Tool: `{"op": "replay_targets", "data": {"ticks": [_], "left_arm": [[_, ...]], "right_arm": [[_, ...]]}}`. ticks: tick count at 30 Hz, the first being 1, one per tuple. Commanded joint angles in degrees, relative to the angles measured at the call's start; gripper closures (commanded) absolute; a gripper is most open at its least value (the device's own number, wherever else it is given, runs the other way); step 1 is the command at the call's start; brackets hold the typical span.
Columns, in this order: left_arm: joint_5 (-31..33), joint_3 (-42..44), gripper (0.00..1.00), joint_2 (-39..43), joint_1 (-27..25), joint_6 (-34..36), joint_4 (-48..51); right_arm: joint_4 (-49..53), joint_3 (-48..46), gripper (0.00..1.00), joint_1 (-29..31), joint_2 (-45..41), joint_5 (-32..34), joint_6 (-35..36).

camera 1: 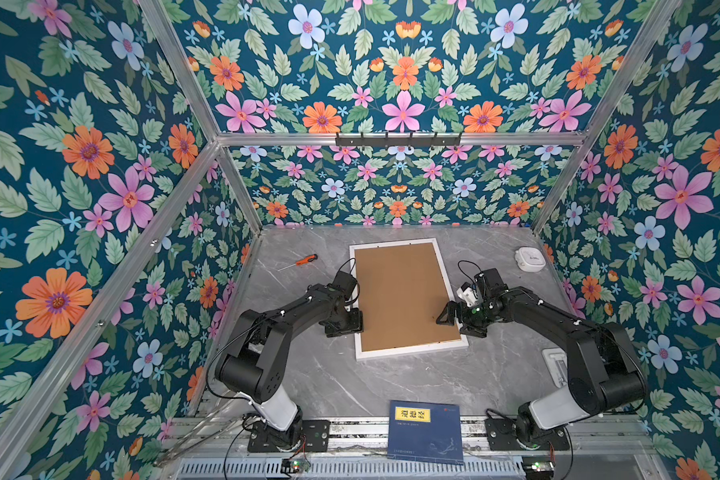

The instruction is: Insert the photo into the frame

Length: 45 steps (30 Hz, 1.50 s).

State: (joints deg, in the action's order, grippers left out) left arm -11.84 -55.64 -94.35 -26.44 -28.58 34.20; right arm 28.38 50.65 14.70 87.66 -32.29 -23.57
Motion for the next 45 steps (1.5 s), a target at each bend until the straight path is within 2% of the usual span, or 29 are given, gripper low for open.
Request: {"op": "replay_targets", "data": {"ticks": [1,14,21,28,32,35,39,41,45], "left_arm": [[0.2,0.1,0.30,-0.6,0.1,-0.6,-0.4],[1.0,-0.4,0.31,-1.3,0.0,-0.9,-0.3],[2.1,-0.8,0.32,-1.8,0.0,-1.0,0.1],[3.4,-1.2,0.35,-1.8,0.0,-1.4,0.9],[3.7,-1.2,0.35,-1.6,0.0,-1.5,1.2],[3.6,-1.1,0.35,-1.2,-0.1,-2.1,1.1],[3.6,-0.9,0.34,-1.1,-0.2,-2.4,0.7],[3.5,-0.9,0.34,-1.1,-0.3,-2.5,0.4],[3.5,-1.1,0.34,-0.9,-0.3,-2.6,0.1]], "right_arm": [[0.0,-0.1,0.02,1.5,0.0,0.4,0.7],[5.5,1.5,0.02,9.6,2.9,17.3,-2.3],[5.8,2.2,0.02,10.2,-0.3,21.3,-3.9],[8.6,4.2,0.01,10.2,-7.2,21.9,-3.3],[9.2,3.3,0.01,10.3,-10.2,18.9,-3.5],[7.8,0.0,0.01,10.4,-13.8,17.1,-7.7],[2.0,-6.2,0.01,10.6,-17.2,11.4,-15.8],[-1.4,-8.5,0.01,10.8,-17.1,8.5,-18.9],[-4.2,-8.8,0.01,12.6,-14.5,7.6,-21.7]]}}
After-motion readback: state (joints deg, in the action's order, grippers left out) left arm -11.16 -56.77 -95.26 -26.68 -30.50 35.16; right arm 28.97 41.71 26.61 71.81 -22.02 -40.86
